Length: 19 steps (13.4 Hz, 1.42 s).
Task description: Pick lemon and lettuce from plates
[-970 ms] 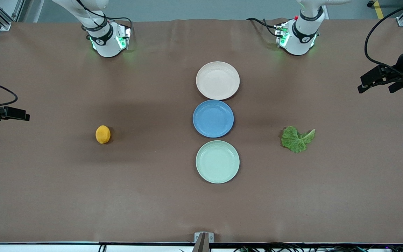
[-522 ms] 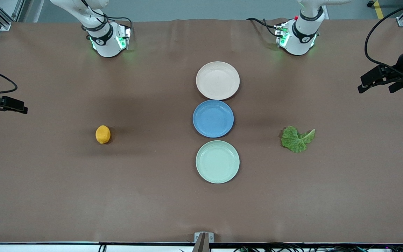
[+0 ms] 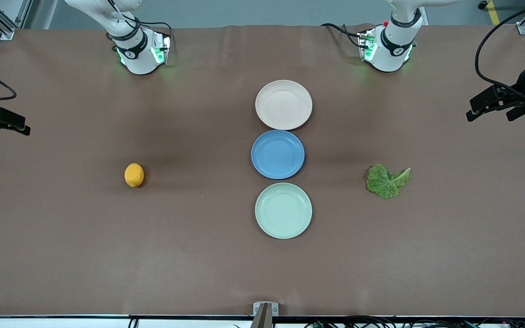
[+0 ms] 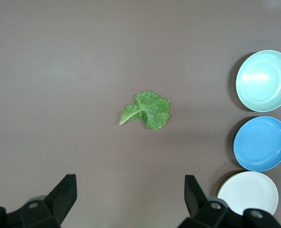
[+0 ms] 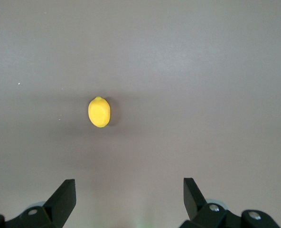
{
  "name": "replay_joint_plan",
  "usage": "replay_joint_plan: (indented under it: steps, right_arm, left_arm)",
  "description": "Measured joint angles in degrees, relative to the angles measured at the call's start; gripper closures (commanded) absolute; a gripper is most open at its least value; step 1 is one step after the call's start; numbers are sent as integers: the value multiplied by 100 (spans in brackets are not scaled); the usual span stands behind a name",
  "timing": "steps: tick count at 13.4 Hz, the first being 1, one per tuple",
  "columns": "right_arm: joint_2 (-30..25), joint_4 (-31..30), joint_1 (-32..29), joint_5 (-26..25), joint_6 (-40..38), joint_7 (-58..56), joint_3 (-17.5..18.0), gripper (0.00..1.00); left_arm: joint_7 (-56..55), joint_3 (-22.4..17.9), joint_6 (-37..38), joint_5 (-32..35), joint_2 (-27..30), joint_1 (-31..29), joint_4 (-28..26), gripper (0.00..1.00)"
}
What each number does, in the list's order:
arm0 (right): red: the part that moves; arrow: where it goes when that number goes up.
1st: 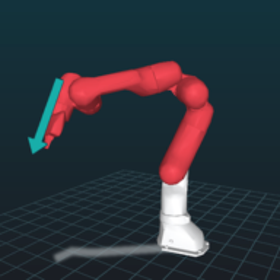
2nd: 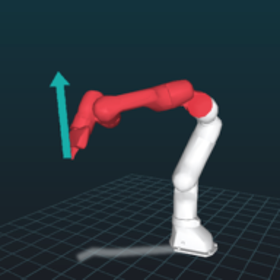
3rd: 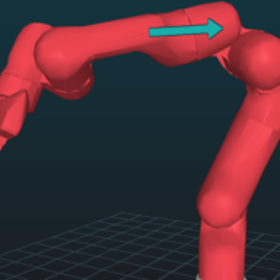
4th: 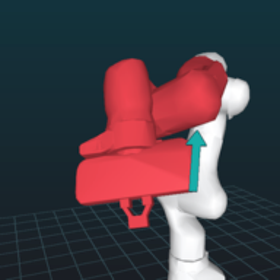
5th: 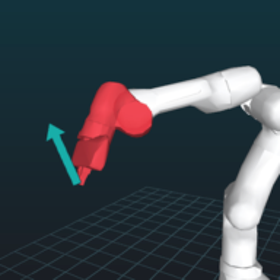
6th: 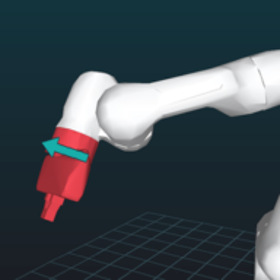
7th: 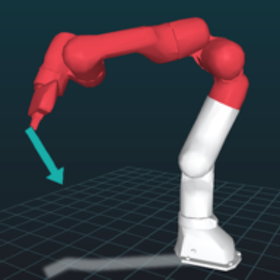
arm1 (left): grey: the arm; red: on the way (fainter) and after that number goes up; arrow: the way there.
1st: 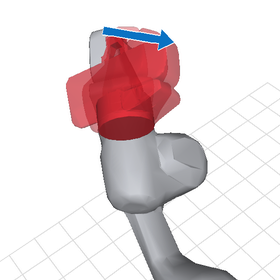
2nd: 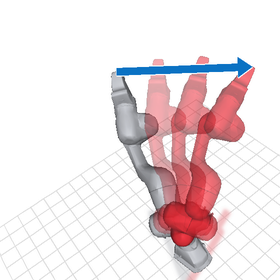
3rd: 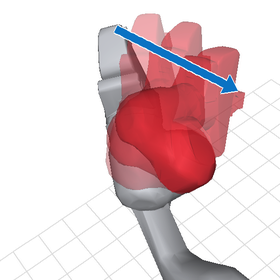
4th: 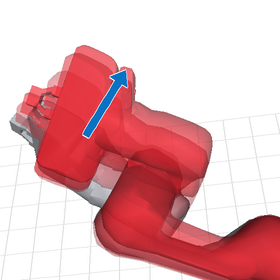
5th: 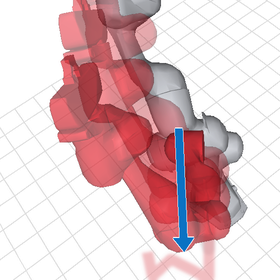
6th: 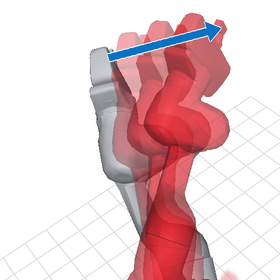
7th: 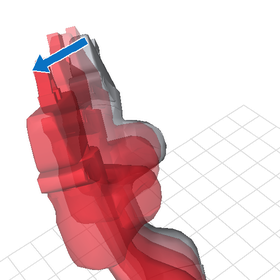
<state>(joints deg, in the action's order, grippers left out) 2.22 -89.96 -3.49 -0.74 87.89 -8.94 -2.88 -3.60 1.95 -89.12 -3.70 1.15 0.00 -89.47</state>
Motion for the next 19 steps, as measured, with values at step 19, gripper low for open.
replay_joint_plan:
  steps: [19]
  right_arm:
    - [-635,-556,297,0,189,-4,-218,0]
  left_arm:
    - [0,-2,0,43,-4,-2,2,0]
